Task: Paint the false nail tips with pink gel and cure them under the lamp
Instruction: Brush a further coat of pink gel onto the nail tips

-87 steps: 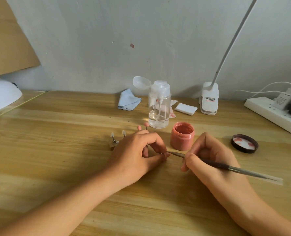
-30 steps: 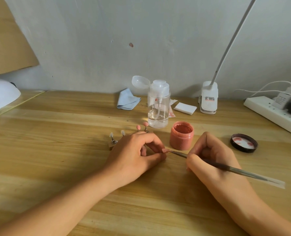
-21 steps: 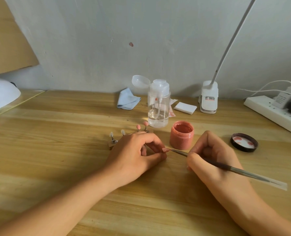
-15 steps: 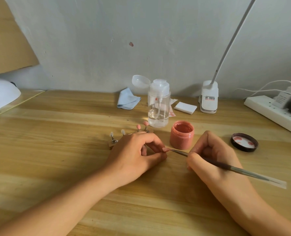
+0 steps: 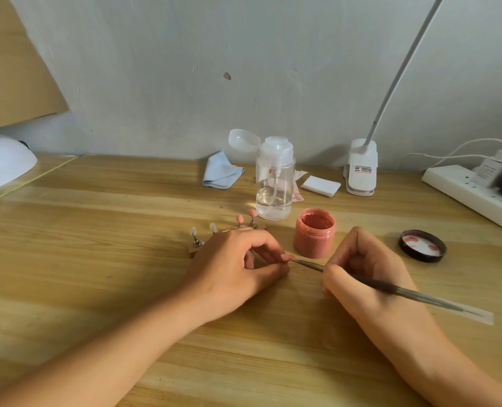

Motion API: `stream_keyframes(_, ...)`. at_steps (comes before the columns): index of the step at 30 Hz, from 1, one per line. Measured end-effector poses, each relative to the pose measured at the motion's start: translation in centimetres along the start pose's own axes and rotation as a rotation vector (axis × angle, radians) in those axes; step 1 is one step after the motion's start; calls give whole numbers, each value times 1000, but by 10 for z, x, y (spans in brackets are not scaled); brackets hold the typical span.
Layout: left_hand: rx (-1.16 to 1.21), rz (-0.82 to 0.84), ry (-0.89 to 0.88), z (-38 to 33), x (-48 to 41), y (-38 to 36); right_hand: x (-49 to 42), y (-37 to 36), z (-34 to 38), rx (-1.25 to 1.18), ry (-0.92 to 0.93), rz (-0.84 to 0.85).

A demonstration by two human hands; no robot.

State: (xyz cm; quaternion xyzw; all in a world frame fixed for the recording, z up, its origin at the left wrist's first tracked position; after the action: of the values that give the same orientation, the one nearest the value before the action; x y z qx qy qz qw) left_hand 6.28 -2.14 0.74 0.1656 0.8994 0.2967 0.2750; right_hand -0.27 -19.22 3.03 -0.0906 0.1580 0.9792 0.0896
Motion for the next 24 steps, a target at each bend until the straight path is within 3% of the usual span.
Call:
stream_keyframes(19,-12,-39,-51,-5,0,2,0,3,0,-199,-38,7)
stream_keyframes(24,-67,-50,-82,-10,0,3,-1,2,-3,-147,-43,25)
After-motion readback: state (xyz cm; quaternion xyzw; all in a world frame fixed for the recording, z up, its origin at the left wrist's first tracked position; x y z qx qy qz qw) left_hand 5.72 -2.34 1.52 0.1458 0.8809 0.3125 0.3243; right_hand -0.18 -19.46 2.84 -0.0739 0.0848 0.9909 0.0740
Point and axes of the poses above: each hand's wrist, its own x-axis away from the middle knuckle, its own y-axis out of the back of the hand, z = x × y, the point moved 5 cm from there along -x, towards the middle knuckle, and after that the axes turned 7 degrees about -y, right-handed, at the moved point
